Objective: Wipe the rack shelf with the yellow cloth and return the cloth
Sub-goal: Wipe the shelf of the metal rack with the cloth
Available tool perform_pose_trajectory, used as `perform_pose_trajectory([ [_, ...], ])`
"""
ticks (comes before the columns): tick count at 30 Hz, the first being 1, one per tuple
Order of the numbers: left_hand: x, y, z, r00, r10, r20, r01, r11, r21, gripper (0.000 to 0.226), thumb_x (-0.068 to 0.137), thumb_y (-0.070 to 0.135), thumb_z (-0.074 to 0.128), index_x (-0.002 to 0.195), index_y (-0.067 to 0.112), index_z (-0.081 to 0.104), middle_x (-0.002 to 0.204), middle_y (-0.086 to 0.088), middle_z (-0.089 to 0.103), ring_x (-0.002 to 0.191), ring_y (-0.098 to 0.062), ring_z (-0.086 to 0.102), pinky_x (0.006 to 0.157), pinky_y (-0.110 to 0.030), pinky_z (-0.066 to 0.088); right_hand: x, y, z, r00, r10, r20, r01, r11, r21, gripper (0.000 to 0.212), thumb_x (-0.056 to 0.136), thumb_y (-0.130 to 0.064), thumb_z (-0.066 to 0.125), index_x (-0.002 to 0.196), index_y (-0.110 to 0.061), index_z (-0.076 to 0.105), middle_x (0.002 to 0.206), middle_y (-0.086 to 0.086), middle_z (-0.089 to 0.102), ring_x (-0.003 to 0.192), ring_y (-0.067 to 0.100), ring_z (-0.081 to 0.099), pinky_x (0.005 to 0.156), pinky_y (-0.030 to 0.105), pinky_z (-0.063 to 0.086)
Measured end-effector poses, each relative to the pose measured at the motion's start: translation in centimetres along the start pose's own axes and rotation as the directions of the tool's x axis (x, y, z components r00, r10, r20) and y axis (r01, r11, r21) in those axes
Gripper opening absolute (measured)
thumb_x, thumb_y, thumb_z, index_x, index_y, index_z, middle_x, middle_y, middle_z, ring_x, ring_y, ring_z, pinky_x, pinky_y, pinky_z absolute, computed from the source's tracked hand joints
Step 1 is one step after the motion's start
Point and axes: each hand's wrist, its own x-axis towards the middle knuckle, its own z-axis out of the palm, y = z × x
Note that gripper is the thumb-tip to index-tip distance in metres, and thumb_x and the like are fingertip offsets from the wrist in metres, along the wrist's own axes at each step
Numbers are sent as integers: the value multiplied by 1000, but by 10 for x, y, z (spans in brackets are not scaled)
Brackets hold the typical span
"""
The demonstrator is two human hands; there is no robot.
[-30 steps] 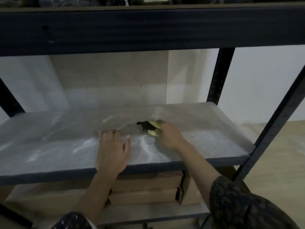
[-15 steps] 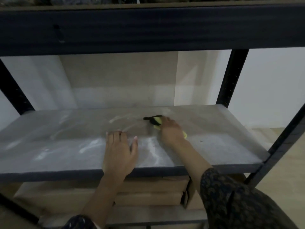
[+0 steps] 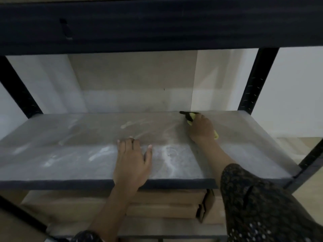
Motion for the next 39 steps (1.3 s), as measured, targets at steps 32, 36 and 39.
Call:
perform_pose_trajectory([
  [32, 0, -4, 8, 999, -35, -9, 34, 999, -35, 70, 94, 59, 15, 134, 10, 44, 139, -10, 42, 139, -29, 27, 116, -37, 19, 48, 17, -4, 999, 16, -38, -5, 959, 284, 38, 96, -36, 51, 113, -2, 57, 111, 21, 64, 103, 37, 61, 79, 39, 46],
  [36, -1, 0, 6, 997, -72, 4, 72, 995, -74, 68, 93, 59, 17, 137, 13, 40, 144, -7, 36, 142, -26, 21, 114, -37, 28, 49, 0, 13, 1000, -20, 0, 20, 996, 85, 36, 99, -23, 43, 123, 4, 49, 125, 23, 56, 116, 37, 54, 96, 42, 43],
  [39, -2, 1, 4, 996, -89, 9, 90, 992, -90, 67, 93, 59, 18, 139, 15, 38, 146, -5, 34, 143, -24, 19, 113, -38, 29, 34, -46, 26, 988, -136, 76, 127, 986, 109, 36, 98, -18, 44, 129, 1, 45, 132, 21, 52, 123, 35, 49, 100, 41, 41],
])
